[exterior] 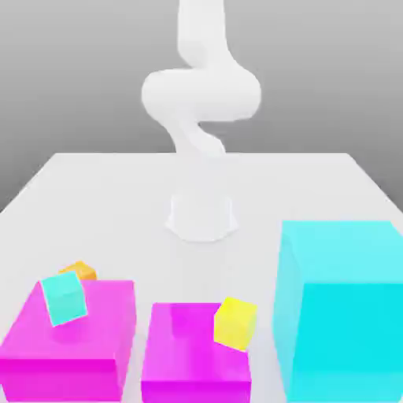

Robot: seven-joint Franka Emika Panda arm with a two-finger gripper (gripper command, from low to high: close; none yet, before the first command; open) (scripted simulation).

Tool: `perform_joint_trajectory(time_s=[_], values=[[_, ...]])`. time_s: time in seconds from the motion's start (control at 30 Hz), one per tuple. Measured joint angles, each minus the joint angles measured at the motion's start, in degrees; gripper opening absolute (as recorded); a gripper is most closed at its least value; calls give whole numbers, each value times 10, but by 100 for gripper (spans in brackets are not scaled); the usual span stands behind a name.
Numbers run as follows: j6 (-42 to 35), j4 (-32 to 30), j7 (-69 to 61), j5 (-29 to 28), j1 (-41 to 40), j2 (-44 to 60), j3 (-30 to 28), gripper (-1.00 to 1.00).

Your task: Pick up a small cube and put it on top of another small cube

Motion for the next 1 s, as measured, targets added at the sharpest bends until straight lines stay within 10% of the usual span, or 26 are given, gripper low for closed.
perform_joint_trajectory(time_s=[0.57, 1.0], values=[[63, 64, 225, -82, -148, 357, -18, 0], [122, 109, 293, 6, -234, 617, -51, 0]])
